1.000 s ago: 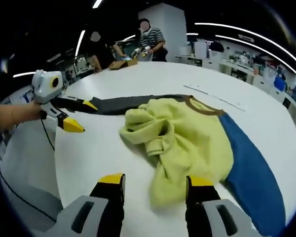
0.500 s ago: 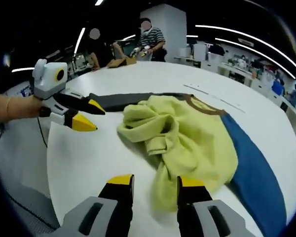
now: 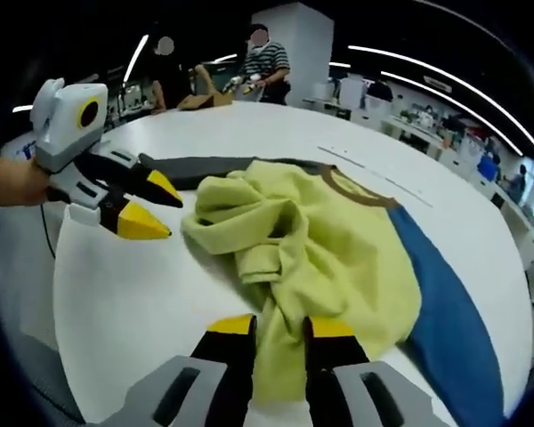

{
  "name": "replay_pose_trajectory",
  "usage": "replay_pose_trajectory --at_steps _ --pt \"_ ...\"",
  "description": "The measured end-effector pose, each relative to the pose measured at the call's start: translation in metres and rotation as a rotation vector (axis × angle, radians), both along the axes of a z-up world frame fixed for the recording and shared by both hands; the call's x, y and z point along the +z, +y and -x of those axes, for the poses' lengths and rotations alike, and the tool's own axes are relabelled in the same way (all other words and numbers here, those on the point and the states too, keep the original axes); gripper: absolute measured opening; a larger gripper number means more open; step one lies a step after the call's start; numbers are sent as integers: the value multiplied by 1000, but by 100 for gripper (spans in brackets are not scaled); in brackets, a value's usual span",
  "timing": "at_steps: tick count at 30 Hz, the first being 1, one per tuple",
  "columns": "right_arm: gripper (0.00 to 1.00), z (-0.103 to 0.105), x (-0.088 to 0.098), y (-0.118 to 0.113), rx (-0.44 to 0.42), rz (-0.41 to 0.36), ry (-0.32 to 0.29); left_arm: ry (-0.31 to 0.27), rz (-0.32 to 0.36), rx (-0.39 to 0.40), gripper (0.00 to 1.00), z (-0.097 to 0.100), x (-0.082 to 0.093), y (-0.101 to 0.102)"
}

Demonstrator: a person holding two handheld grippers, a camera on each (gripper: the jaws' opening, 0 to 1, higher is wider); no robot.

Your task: Fold the garment on the visible template until the final outline fits inside the template.

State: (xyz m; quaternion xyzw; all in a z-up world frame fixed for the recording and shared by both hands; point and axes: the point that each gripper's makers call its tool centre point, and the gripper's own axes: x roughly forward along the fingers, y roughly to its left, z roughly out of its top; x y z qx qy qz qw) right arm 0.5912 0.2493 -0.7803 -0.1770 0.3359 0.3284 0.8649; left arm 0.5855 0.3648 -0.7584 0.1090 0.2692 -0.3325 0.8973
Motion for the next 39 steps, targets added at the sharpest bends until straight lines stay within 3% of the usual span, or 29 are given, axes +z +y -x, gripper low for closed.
replay_pose_trajectory --at_steps 10,12,16,18,26,33,39 --pt "13 -7 -8 3 -15 84 -58 1 -50 34 17 -8 -14 -12" --pt "10 -10 -7 3 -39 78 -61 -4 -90 35 17 -10 -18 -12" --pt "5 -11 -7 2 -55 62 -40 -20 -164 30 9 -12 -24 -9" --pt "1 -12 -5 0 -45 66 -34 -17 -159 32 3 -13 -23 -8" --pt "0 -3 19 -11 -3 21 11 -30 -162 11 0 -4 -8 2" --pt "0 3 48 -22 31 -18 22 -37 -136 7 0 8 18 16" --pt "0 8 61 -32 46 6 61 -40 -120 1 0 22 33 20"
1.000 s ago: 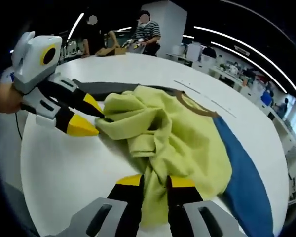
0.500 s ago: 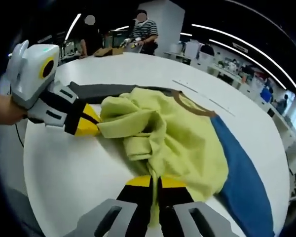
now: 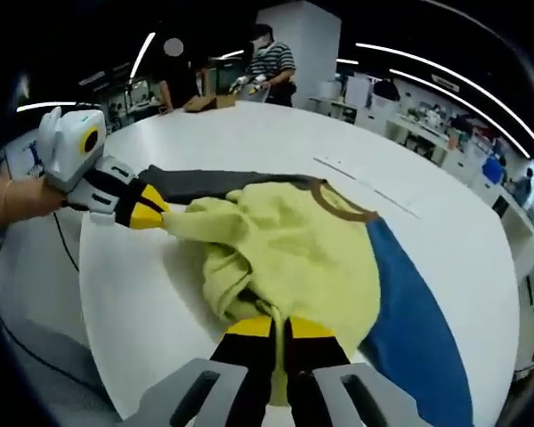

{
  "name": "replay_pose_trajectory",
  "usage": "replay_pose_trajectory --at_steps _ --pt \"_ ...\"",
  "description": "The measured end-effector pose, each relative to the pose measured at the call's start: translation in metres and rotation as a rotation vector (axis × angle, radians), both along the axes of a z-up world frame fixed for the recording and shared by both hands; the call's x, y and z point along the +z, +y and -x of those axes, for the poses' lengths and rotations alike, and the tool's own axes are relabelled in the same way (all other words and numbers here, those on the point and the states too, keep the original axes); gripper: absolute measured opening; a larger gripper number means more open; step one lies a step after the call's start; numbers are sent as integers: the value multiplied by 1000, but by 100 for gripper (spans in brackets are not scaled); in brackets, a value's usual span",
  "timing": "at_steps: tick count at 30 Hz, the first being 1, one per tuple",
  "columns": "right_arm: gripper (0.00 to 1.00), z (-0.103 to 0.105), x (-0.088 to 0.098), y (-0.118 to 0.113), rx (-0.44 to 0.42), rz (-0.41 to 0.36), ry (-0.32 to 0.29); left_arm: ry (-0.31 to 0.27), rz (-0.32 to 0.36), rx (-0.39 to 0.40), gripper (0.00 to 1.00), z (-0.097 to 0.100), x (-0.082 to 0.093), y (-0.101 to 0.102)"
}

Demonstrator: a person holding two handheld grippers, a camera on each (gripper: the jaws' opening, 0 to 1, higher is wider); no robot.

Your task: Fold the garment on the visible template until the final outline fits inside the template.

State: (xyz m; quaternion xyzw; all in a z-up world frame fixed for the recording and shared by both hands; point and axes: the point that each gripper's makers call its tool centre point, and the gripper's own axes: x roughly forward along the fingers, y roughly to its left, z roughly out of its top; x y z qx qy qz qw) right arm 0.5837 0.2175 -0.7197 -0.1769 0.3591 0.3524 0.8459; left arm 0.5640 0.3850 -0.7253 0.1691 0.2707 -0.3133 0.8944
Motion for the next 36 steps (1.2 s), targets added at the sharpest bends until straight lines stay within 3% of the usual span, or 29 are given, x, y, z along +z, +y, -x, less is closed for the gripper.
replay_pose_trajectory --at_steps 5,12,19,23,28,31,36 --pt "0 -3 8 -6 14 25 15 9 -51 -19 0 11 1 8" --pt "0 -29 6 -10 39 72 3 21 -63 27 0 8 -4 24" --pt "0 -55 -15 -5 75 113 5 45 -74 33 0 9 -19 27" --pt "0 -62 -29 -6 114 164 11 53 -91 31 0 10 -26 29" --pt "0 -68 -43 -11 101 174 39 64 -91 47 0 9 -31 32" --pt "1 -68 -45 -12 75 148 48 64 -92 49 1 9 -31 33" --pt "9 -65 -36 -12 -24 15 76 63 -80 56 9 11 -28 35"
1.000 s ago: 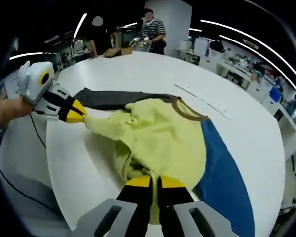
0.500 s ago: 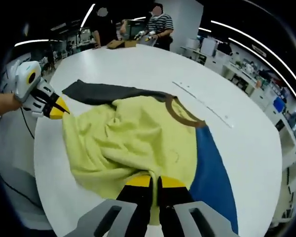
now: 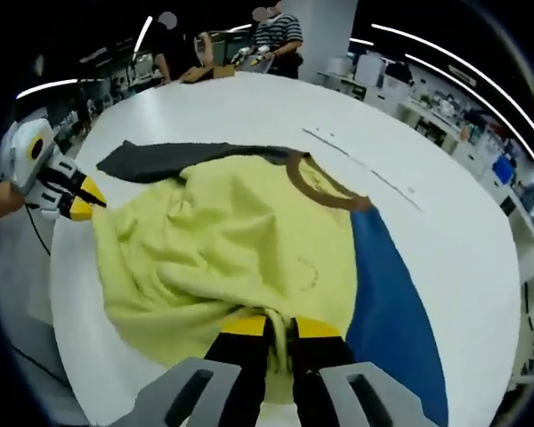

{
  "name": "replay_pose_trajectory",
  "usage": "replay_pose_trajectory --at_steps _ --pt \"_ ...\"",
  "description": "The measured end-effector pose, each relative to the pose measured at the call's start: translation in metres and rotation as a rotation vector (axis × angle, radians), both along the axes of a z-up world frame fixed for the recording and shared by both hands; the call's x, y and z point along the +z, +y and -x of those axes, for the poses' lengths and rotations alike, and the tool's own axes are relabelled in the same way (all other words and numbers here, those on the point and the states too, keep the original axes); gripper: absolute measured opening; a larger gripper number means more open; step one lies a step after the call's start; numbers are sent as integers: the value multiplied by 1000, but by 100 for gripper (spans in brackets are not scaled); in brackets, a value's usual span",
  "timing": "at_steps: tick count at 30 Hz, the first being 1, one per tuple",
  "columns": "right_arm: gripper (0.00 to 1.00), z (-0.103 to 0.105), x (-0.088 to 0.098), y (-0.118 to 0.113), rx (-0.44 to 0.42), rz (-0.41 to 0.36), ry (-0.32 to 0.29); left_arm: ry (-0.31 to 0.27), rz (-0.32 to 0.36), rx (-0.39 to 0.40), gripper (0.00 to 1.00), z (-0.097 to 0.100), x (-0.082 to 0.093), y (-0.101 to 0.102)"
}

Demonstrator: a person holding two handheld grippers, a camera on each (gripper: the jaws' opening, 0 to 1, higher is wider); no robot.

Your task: Fold the garment on the visible template until the final outline fits inside the template.

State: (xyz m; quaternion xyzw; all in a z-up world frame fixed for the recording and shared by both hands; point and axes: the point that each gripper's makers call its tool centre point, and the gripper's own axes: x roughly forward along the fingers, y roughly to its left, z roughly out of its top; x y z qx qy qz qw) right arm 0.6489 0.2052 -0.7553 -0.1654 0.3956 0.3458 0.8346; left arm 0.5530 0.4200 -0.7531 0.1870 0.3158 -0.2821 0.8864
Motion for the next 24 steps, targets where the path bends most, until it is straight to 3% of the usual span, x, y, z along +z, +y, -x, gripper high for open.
replay_pose_trajectory --at_steps 5,11,20,24 --pt "19 9 12 -9 -30 -40 9 18 35 34 22 7 6 7" --pt "23 22 24 -28 -64 -56 4 30 65 55 30 16 13 14" --pt "23 54 10 -41 -26 -29 40 65 84 88 32 29 4 24" --pt "22 62 4 -40 -5 -28 47 98 139 137 31 31 -2 25"
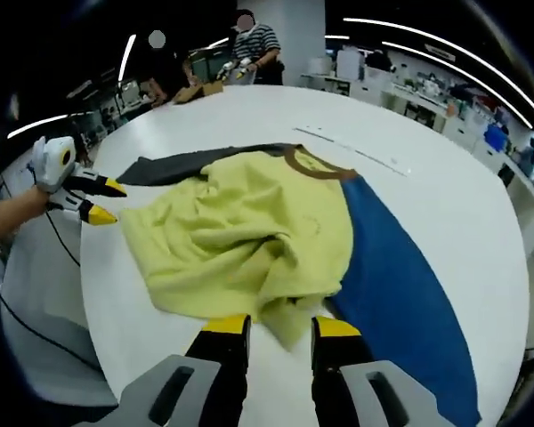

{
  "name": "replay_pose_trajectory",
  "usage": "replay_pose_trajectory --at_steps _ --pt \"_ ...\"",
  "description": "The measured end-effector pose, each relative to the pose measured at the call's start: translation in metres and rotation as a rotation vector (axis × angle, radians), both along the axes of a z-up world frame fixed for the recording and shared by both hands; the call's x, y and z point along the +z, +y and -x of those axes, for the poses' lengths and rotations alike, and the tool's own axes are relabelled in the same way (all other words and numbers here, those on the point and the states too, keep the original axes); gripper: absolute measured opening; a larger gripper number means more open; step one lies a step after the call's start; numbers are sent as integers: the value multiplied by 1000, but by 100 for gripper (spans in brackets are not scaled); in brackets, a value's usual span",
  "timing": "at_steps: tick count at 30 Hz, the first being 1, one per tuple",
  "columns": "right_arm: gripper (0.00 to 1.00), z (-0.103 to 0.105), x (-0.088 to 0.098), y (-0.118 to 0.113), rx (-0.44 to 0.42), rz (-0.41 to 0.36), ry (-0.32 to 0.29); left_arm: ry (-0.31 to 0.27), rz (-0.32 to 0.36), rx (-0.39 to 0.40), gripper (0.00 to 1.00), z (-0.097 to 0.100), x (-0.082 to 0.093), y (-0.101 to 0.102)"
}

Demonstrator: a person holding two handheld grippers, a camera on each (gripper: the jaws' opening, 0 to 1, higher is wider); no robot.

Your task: Fold the garment on the visible template until the final outline fits inside the template.

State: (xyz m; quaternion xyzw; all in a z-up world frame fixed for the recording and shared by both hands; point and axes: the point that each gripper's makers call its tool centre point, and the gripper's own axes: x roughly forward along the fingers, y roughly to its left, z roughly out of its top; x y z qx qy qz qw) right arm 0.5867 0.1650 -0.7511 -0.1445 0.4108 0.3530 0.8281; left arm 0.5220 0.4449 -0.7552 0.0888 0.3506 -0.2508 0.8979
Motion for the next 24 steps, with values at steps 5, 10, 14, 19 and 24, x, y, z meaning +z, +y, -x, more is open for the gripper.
replay_pose_trajectory --at_steps 5,10,14,19,24 --pt "20 7 -9 3 53 22 -12 34 40 46 27 -1 -12 1" --pt "16 9 -18 5 89 55 -32 52 72 62 24 1 -19 -1" --pt "14 7 -25 5 108 83 -51 59 89 77 21 0 -22 -2" --pt "10 3 -32 4 123 110 -72 41 128 92 17 -6 -20 -5" --pt "8 5 -40 2 130 141 -72 17 129 94 15 -12 -18 -6"
